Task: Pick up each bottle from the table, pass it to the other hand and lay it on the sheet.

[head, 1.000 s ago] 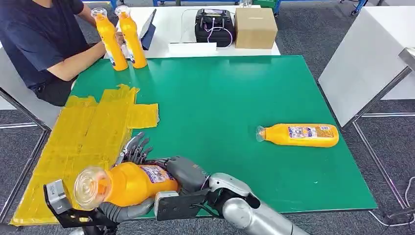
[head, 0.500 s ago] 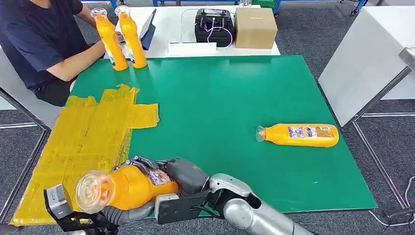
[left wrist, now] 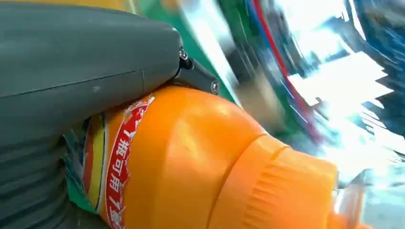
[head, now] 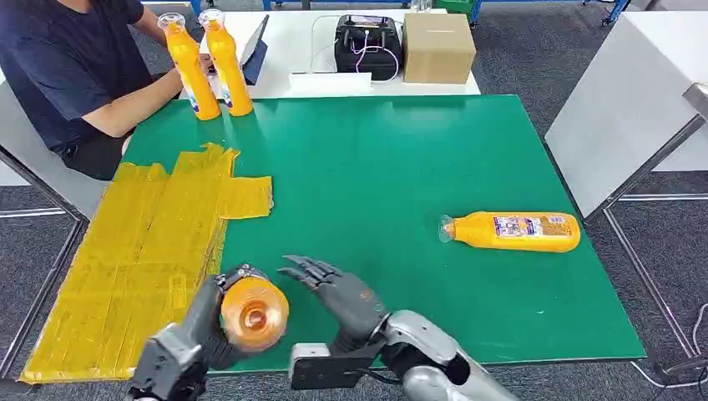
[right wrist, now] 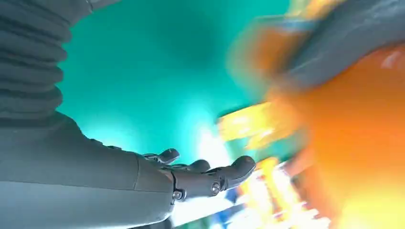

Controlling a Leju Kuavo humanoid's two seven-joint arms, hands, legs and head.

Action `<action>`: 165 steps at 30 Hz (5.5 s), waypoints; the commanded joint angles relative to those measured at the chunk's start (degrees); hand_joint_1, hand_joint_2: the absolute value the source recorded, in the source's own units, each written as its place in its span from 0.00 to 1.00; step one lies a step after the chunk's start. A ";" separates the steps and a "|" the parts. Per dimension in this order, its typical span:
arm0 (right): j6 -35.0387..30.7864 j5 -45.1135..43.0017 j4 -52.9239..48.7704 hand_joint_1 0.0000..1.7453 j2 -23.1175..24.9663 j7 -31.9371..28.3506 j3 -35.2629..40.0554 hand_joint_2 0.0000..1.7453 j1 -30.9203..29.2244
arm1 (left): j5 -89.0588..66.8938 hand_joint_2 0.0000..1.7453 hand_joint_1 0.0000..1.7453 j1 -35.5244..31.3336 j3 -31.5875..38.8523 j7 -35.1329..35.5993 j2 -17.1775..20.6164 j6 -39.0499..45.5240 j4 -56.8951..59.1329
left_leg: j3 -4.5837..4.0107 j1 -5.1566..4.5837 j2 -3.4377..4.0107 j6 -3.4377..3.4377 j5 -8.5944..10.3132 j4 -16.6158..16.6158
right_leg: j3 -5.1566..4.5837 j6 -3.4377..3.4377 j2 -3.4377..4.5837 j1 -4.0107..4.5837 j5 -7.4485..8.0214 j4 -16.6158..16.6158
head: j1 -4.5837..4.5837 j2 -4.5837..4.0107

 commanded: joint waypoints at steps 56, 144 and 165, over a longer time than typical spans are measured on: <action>6.59 15.08 32.85 0.00 -22.72 1.26 -40.10 1.00 -2.71 | 25.50 0.00 0.00 -6.28 16.01 6.47 7.75 -11.83 6.78 | -0.23 -0.27 0.25 0.28 0.33 -0.02 | -0.17 0.18 0.19 -0.14 0.40 -0.05 | -0.02 0.00; 20.76 -12.47 24.77 1.00 4.41 -13.87 -40.48 1.00 0.12 | 36.62 0.00 0.00 8.42 13.25 -2.02 4.83 -15.88 -0.82 | 2.37 0.31 1.88 0.02 -0.78 -0.12 | 2.30 -0.05 1.73 0.44 0.26 -0.84 | -0.04 0.00; 12.35 -27.51 13.07 1.00 5.44 -9.62 -17.80 1.00 0.73 | 42.33 1.00 0.00 8.19 6.54 -0.47 -0.18 -18.66 -1.63 | 0.79 0.38 0.36 0.03 -0.44 -0.04 | 1.06 -0.08 0.27 0.42 -0.12 -0.56 | -0.07 0.00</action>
